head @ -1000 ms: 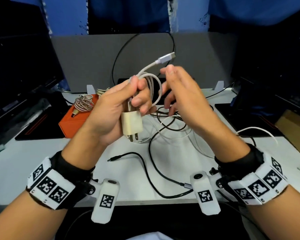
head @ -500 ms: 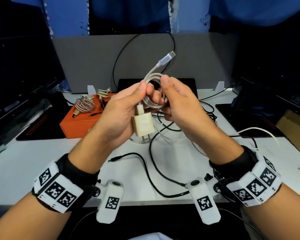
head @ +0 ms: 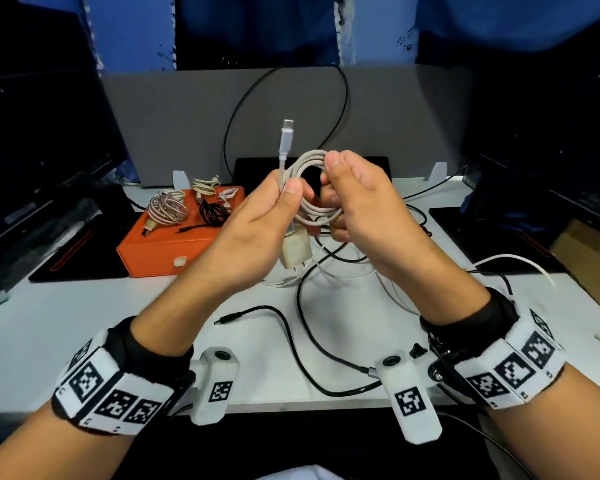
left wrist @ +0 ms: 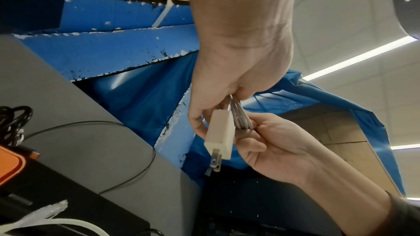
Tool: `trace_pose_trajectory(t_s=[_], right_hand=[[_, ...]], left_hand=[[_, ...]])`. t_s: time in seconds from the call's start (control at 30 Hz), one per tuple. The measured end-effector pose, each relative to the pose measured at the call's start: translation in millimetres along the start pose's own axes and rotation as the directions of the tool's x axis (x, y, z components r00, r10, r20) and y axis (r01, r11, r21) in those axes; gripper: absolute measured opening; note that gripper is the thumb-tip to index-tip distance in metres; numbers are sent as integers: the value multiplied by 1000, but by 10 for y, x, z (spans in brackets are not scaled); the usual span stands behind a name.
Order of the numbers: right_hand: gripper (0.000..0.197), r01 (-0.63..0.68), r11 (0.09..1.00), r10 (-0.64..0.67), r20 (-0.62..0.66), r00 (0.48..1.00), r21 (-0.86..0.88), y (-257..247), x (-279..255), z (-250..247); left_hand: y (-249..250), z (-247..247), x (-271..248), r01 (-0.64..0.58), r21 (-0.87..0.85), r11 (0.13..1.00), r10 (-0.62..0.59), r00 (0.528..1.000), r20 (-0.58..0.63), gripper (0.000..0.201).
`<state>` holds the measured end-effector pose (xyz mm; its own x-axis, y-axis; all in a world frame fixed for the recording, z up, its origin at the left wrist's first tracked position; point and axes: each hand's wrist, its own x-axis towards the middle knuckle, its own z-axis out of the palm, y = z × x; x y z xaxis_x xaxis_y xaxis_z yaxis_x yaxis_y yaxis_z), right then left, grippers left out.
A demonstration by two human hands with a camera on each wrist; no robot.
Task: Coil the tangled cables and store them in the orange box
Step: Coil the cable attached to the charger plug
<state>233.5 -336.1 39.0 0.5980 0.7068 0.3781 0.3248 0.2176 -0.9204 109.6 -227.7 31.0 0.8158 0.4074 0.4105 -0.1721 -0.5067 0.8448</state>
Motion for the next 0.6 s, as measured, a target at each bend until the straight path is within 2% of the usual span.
trace_pose_trajectory(t_s=[0.2,0.27,0.3,0.33,0.37,0.43,0.47,0.5,0.53,0.6], right_hand=[[33,-124,979,103,130,986,160,-26,-28,45],[28,-94,995,90,109,990,30,-54,-21,22],[22,-18,992,26,65,998,-127,-69,-33,6],[24,88,942,-86,23,996,-323,-81,-53,-5],[41,207,828,-239,6,971,-520,-93,-81,-12],[66,406,465,-528,121,840,-787,-127,-150,1],[66,454,289,-585,220,780,-843,-143,-169,15],[62,479,160,-583,309,752,-863,-132,-158,27],[56,488,90,-557,362,747,-868,-87,-118,24],[48,485,67,-485,397,780,-872,-21,-51,1]], left_hand=[[64,-52,-3,-118,247,962,126,992,-15,31],[75,-93,11,-112,312,943,130,991,-38,31],[62,-119,22,-102,337,936,125,991,-45,32],[44,-139,34,-94,368,925,119,992,-45,34],[20,-163,49,-92,407,909,115,993,-32,35],[-19,-188,69,-122,497,859,120,992,37,36],[-34,-203,74,-150,541,827,127,989,79,37],[-41,-218,72,-177,578,797,130,984,122,38],[-40,-236,70,-197,597,778,123,979,162,37],[-43,-275,61,-224,618,754,99,968,229,31]])
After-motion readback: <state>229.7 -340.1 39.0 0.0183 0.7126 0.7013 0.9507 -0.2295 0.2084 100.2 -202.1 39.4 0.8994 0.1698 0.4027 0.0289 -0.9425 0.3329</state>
